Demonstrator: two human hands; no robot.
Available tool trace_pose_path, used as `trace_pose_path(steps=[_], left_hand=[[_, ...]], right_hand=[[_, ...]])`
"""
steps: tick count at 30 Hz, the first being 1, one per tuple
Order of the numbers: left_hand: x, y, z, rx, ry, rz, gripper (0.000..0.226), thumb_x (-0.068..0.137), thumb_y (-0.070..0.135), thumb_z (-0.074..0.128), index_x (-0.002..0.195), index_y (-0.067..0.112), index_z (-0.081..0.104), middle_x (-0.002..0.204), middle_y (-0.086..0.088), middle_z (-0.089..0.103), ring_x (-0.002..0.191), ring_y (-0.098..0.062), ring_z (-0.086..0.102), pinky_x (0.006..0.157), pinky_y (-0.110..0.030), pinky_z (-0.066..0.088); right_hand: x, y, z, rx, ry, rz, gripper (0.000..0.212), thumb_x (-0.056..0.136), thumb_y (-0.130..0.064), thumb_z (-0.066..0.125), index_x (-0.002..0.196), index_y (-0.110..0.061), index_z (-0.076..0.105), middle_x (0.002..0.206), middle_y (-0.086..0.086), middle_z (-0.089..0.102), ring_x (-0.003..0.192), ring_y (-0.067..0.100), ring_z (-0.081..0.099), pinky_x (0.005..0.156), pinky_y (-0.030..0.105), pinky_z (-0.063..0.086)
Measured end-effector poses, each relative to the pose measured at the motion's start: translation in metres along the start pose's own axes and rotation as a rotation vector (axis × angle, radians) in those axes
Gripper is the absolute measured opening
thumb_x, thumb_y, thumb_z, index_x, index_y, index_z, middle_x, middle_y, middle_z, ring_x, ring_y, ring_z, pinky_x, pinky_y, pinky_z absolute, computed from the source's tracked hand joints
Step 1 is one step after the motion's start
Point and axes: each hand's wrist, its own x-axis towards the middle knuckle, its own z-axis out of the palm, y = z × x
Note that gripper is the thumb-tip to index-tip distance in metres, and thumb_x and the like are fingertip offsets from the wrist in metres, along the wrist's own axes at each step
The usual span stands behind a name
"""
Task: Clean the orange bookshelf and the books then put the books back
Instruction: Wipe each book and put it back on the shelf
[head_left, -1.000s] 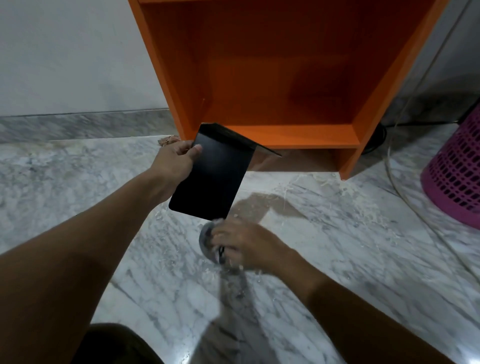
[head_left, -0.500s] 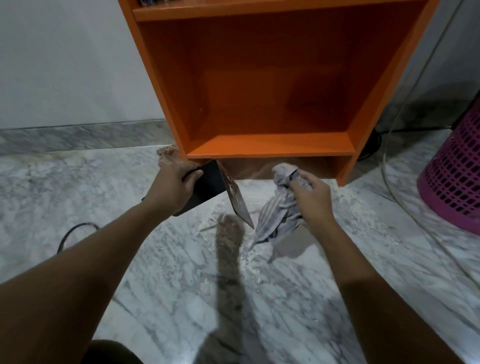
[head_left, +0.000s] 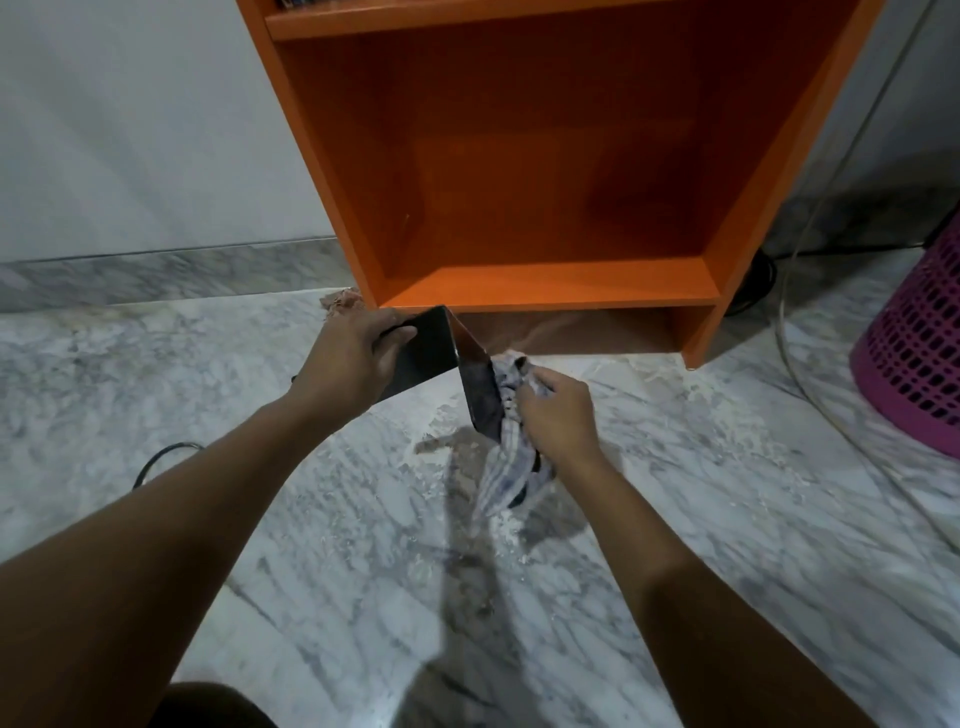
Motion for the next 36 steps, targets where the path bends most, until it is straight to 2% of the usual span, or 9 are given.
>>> trace_pose_path(steps=[2,6,10,19,23,25,28,33,36], left_hand=[[-0.001,0.001,0.0,-0.036,-0.011,0.0,0.029,0.098,0.014,0.054,0.125,0.012,0.065,0.114,-0.007,0.07,0.09,-0.012,0.056,0.068,-0.005,0.035],[-0.001,0.001,0.003,-0.102,-0.015,0.005,0.028,0.097,0.013,0.056,0.123,0.012,0.066,0.116,-0.006,0.068,0.101,-0.016,0.059,0.076,-0.008,0.037],[0.003,0.0,0.008,-0.124,-0.013,-0.013,0.027,0.098,0.016,0.054,0.122,0.014,0.067,0.114,-0.003,0.069,0.103,-0.016,0.059,0.077,-0.011,0.039],[0.014,-0.002,0.01,-0.119,0.025,-0.158,0.027,0.094,0.033,0.06,0.113,0.017,0.071,0.108,-0.003,0.063,0.101,-0.023,0.057,0.083,-0.036,0.048],[0.013,-0.002,0.005,-0.143,0.063,-0.285,0.026,0.089,0.038,0.065,0.106,0.02,0.075,0.111,-0.009,0.056,0.11,-0.029,0.053,0.093,-0.044,0.049],[0.013,0.0,0.003,-0.137,0.07,-0.376,0.02,0.088,0.042,0.066,0.097,0.027,0.074,0.111,-0.008,0.051,0.113,-0.031,0.051,0.096,-0.046,0.048],[0.013,0.004,-0.001,-0.335,0.009,-0.509,0.018,0.086,0.05,0.065,0.082,0.033,0.07,0.105,-0.006,0.066,0.103,-0.029,0.062,0.093,-0.051,0.051],[0.016,0.015,-0.003,-0.906,-0.256,-0.915,0.039,0.098,0.05,0.042,0.111,0.016,0.057,0.063,-0.001,0.06,0.062,-0.018,0.063,0.067,-0.036,0.05],[0.019,0.013,-0.001,-1.124,-0.194,-1.054,0.049,0.099,0.051,0.038,0.129,0.015,0.053,0.084,-0.01,0.066,0.069,-0.023,0.067,0.06,-0.035,0.053]], right_hand=[[0.008,0.013,-0.009,0.076,0.079,0.194,0.023,0.094,-0.009,0.053,0.071,-0.013,0.051,0.064,0.01,0.04,0.047,0.013,0.034,0.043,0.017,0.026],[0.008,0.017,-0.018,0.363,-0.042,0.461,0.023,0.095,-0.028,0.056,0.096,-0.011,0.07,0.096,0.006,0.071,0.084,0.023,0.066,0.082,0.036,0.052],[0.005,0.013,-0.011,0.537,-0.214,0.418,0.036,0.1,-0.039,0.051,0.111,-0.014,0.074,0.106,0.01,0.074,0.095,0.026,0.071,0.088,0.041,0.055],[0.0,0.017,0.002,0.577,-0.221,0.434,0.027,0.092,-0.025,0.065,0.112,-0.007,0.071,0.098,0.017,0.073,0.073,0.023,0.071,0.081,0.04,0.056],[0.005,0.014,-0.005,0.696,-0.214,0.453,0.014,0.094,-0.023,0.061,0.096,-0.011,0.069,0.059,0.002,0.066,0.044,0.01,0.06,0.05,0.025,0.051],[0.007,0.013,-0.007,0.712,-0.193,0.431,0.013,0.095,-0.021,0.061,0.099,-0.011,0.068,0.06,0.002,0.065,0.047,0.011,0.061,0.053,0.027,0.052],[0.006,0.011,-0.006,0.721,-0.176,0.397,0.024,0.094,-0.021,0.062,0.111,-0.005,0.068,0.086,0.013,0.069,0.068,0.022,0.067,0.072,0.036,0.058],[0.007,0.013,-0.008,0.733,-0.144,0.362,0.028,0.092,-0.02,0.064,0.114,-0.002,0.067,0.096,0.018,0.07,0.075,0.026,0.069,0.079,0.042,0.059],[0.007,0.012,-0.006,0.767,-0.157,0.336,0.029,0.09,-0.019,0.065,0.114,-0.003,0.067,0.104,0.021,0.07,0.088,0.033,0.069,0.088,0.049,0.055]])
